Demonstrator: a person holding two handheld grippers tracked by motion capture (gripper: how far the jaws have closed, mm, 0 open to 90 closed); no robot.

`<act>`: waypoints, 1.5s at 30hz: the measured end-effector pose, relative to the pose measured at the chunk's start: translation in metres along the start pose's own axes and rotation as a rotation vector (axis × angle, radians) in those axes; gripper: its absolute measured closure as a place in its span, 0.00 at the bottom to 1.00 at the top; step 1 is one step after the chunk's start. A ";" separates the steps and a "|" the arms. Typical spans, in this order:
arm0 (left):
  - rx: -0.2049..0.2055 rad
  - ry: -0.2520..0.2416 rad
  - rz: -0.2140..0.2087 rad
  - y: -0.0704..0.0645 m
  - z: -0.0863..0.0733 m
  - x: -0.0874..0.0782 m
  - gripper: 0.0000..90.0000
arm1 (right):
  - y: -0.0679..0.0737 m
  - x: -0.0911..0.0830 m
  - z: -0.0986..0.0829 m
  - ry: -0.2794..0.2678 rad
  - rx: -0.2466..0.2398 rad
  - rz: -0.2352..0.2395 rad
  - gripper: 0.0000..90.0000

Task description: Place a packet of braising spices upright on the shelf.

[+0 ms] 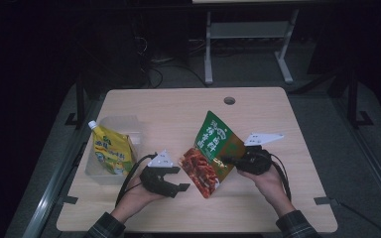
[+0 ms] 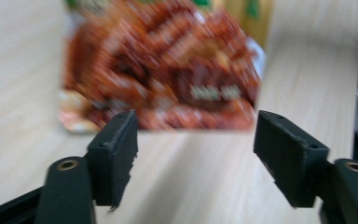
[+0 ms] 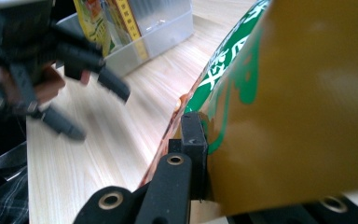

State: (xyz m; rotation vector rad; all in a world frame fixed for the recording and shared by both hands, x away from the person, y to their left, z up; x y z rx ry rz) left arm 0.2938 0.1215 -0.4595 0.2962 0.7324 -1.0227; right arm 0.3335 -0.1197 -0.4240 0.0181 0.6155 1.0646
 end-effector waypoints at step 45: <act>0.083 0.059 -0.099 -0.020 -0.020 0.021 0.20 | 0.024 0.105 0.161 0.020 -0.152 0.126 1.00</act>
Point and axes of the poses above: each handheld gripper's, and its own axes: x roughly forward along the jaws, z roughly out of its top, y roughly to its left, the point moved 5 cm from there along x, roughly forward along the jaws, and after that the axes turned 4 degrees about z, right-handed, at the moved point
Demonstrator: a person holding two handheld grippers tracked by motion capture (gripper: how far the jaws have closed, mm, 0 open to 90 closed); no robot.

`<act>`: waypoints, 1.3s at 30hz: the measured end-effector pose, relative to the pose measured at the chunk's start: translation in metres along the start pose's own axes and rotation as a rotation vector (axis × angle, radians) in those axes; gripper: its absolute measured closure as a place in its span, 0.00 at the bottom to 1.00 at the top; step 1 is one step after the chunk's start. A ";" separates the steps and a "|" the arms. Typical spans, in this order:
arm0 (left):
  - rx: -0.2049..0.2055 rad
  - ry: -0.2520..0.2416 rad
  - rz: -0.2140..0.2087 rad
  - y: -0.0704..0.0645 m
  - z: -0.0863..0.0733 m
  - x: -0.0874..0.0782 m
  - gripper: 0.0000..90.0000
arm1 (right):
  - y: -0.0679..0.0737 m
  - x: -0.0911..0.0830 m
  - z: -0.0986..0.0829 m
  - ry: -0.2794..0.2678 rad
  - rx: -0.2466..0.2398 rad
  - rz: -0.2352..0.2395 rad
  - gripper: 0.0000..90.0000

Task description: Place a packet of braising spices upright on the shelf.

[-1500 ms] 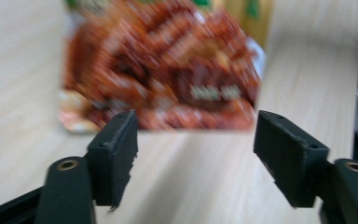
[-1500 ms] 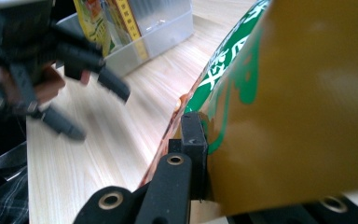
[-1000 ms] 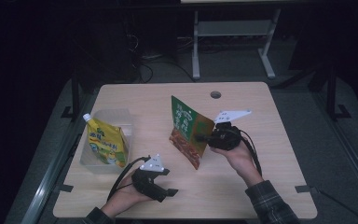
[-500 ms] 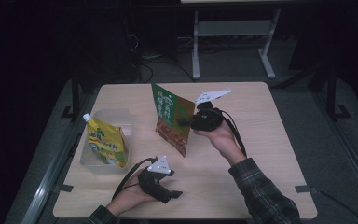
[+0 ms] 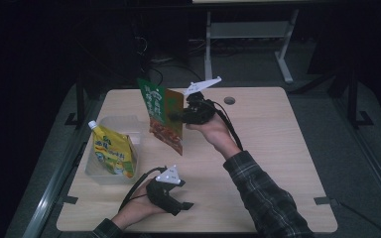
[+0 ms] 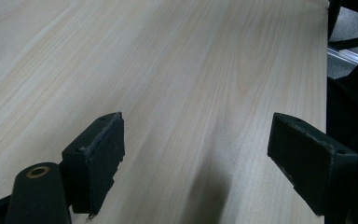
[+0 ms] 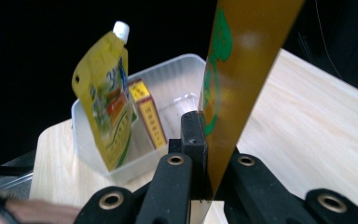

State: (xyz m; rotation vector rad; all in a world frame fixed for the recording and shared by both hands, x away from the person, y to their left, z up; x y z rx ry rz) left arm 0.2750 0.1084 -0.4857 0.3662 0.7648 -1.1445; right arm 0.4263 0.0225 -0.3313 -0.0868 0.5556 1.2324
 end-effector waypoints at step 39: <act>0.026 0.006 -0.002 0.000 -0.001 -0.001 0.20 | 0.007 0.142 0.054 -0.065 -0.055 0.046 1.00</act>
Point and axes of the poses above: each handheld gripper's, and its own axes: x roughly forward along the jaws, z roughly out of its top, y roughly to its left, the point moved 5 cm from there along x, roughly forward along the jaws, and after that the axes turned 4 degrees about z, right-handed, at the moved point
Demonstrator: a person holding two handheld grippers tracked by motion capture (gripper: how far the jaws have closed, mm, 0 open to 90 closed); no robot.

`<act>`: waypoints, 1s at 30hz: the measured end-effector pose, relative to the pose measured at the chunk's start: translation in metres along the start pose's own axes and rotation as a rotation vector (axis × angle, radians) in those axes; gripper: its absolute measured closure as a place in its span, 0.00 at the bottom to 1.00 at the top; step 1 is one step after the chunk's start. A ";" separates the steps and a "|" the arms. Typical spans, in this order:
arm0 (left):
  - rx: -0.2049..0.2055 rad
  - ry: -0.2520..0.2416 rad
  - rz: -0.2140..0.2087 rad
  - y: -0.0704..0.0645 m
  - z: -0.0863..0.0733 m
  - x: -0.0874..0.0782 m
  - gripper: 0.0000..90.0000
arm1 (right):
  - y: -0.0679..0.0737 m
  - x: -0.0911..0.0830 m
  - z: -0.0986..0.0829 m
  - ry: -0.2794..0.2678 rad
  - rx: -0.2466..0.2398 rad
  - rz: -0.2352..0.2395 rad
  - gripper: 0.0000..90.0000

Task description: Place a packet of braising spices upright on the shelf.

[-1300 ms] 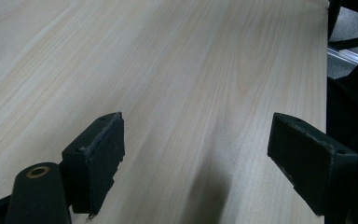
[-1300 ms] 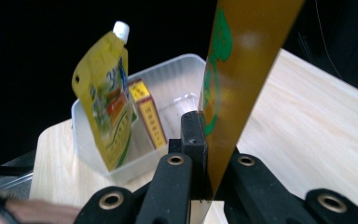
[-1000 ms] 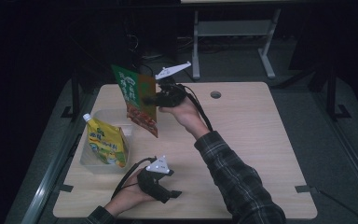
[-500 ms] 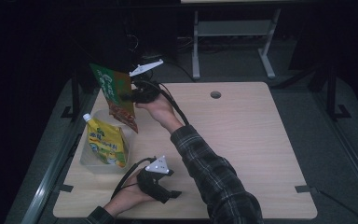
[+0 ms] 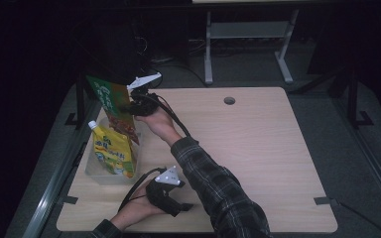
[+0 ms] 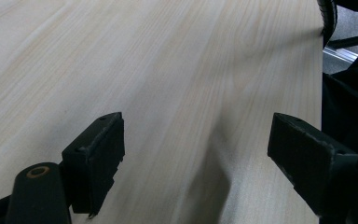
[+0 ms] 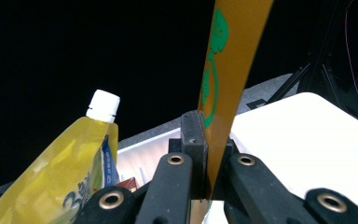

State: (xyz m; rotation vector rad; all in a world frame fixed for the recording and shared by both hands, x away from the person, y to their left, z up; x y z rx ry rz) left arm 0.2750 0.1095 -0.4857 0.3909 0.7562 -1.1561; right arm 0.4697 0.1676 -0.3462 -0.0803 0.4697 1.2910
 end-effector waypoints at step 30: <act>-0.015 0.010 -0.012 -0.001 -0.003 0.001 0.20 | 0.014 -0.063 -0.037 0.100 -0.083 -0.060 0.56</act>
Point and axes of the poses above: each handheld gripper's, and its own axes: x roughly forward along the jaws, z roughly out of its top, y roughly to its left, the point moved 5 cm from there along x, roughly forward along the jaws, and after that the axes turned 4 degrees about z, right-handed, at the moved point
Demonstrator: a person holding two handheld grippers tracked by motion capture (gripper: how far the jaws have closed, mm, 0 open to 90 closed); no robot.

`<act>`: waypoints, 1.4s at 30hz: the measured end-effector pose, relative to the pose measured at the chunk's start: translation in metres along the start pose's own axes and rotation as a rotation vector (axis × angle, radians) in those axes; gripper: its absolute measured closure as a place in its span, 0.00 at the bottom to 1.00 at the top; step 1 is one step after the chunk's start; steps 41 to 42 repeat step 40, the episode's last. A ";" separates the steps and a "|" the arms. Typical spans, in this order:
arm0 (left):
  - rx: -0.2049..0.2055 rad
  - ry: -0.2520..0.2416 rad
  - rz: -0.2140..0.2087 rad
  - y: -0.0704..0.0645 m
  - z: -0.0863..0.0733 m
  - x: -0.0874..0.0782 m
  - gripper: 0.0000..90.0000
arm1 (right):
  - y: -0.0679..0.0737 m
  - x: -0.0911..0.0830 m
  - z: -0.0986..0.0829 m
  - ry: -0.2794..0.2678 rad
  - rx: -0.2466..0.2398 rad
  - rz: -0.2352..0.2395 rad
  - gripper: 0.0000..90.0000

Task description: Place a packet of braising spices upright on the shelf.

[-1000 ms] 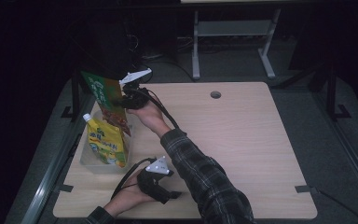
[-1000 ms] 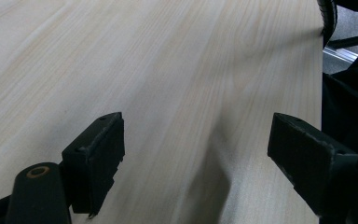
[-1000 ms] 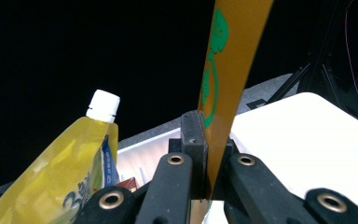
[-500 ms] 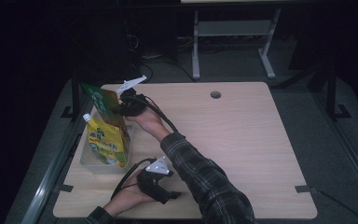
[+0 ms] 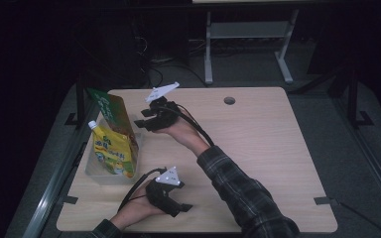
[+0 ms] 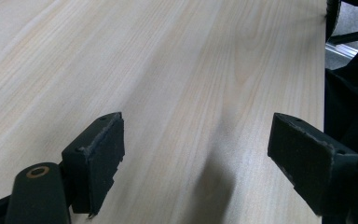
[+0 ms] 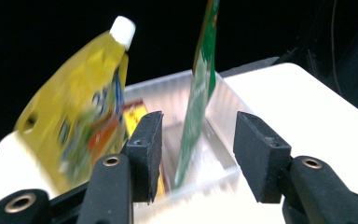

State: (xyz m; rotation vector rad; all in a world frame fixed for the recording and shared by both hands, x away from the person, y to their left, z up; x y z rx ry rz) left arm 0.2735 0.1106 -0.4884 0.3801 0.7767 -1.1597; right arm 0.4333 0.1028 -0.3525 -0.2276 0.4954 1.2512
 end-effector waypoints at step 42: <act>0.016 0.021 0.031 0.009 -0.013 -0.018 0.20 | 0.050 -0.165 -0.217 0.227 0.156 -0.178 0.38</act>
Point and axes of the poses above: each handheld gripper's, and its own axes: x roughly forward along the jaws, z roughly out of its top, y roughly to its left, the point moved 5 cm from there along x, roughly forward along the jaws, and after that the axes turned 4 degrees about z, right-handed, at the moved point
